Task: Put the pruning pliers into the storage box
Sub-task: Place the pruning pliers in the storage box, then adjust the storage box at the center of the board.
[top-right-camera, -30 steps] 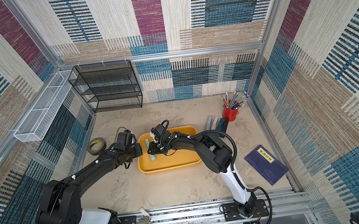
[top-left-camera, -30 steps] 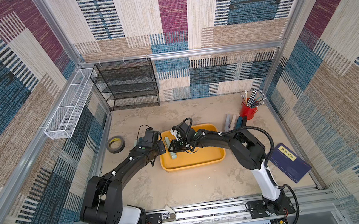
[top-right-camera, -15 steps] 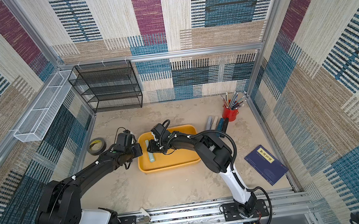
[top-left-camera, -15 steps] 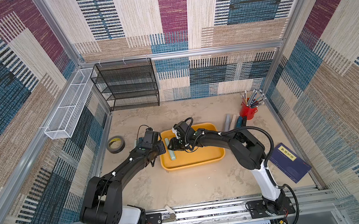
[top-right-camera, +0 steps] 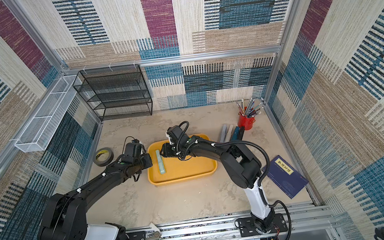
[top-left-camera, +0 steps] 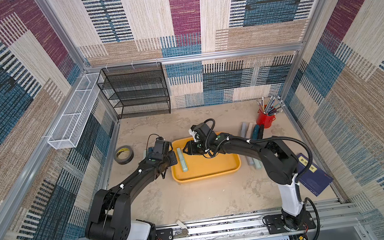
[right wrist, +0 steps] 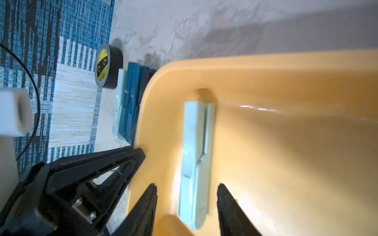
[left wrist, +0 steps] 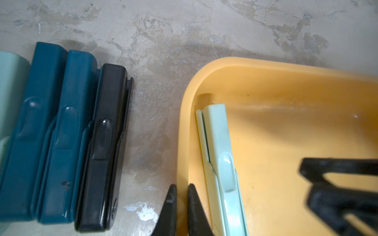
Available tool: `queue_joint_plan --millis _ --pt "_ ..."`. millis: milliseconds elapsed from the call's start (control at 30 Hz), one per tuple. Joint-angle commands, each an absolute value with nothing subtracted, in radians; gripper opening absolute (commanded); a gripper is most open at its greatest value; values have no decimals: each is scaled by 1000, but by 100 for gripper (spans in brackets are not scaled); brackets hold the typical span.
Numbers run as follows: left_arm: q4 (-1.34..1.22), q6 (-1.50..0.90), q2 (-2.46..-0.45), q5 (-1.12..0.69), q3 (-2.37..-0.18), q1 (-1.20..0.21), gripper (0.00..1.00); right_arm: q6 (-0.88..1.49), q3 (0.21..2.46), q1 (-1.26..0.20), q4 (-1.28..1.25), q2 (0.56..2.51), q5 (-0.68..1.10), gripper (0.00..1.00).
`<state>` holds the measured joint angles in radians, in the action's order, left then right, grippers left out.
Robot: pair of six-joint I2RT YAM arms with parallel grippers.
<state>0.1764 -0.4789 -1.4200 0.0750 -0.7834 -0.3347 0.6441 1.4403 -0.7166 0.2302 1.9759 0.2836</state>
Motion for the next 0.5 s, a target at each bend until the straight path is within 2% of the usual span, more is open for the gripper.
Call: queue_joint_plan --millis 0,233,467 --pt "182 -487 -1420 75 -785 -334 8 504 1354 -640 269 1856 229 49" --pt "186 -468 -1429 89 -810 -334 8 330 1140 -419 428 1589 57 52" --pt "187 -444 -1456 90 -838 -333 8 309 915 -238 478 1454 17 57"
